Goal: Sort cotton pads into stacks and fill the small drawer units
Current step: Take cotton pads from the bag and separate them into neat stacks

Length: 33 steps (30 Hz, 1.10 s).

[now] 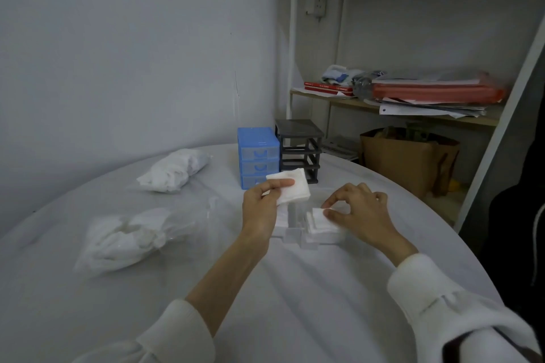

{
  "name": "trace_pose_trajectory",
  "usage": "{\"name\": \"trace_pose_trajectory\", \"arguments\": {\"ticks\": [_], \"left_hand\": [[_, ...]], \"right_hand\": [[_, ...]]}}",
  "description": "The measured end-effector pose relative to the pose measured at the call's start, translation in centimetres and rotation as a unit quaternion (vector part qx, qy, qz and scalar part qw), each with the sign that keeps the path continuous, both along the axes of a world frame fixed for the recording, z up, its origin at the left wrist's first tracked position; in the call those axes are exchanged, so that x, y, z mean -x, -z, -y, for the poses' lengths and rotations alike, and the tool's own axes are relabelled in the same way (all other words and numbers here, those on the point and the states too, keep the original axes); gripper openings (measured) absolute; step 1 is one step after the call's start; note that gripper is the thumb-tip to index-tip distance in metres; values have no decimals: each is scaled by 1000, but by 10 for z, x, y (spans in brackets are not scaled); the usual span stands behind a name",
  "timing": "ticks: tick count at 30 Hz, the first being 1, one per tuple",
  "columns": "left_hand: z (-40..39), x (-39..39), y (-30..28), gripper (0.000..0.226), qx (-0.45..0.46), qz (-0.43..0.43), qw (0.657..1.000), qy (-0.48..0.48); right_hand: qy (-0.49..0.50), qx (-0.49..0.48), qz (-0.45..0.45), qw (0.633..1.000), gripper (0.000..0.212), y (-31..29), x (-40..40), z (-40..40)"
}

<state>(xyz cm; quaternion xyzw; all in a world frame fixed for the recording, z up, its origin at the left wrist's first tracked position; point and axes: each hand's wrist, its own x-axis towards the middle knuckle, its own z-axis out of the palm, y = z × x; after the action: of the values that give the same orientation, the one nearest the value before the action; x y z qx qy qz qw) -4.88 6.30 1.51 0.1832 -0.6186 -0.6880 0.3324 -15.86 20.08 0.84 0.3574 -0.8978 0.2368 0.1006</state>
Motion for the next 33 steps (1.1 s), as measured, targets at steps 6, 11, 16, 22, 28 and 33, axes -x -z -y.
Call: {"name": "trace_pose_trajectory", "arguments": {"ticks": [6,11,16,22,28,33], "left_hand": [[3,-1,-3,41,-7,-21,1000,-4],[4,-1,-5,40,-8,-18,1000,-5],[5,-1,-5,40,-11,-23,1000,-8],[4,0,-4,39,-13,-16,1000,-1],[1,-1,-1,39,9,13,1000,19],[-4,0,-4,36,31,36,998,52]], "right_hand": [[-14,8,-23,1000,7,-1,-3,-4],[-48,84,27,995,10,-8,-2,-4],[-85,149,113,979,11,-14,0,-2],[-63,16,66,996,8,-4,-8,6],[-53,130,48,989,14,6,-4,6],[-100,282,203,932,15,-23,-15,5]]}}
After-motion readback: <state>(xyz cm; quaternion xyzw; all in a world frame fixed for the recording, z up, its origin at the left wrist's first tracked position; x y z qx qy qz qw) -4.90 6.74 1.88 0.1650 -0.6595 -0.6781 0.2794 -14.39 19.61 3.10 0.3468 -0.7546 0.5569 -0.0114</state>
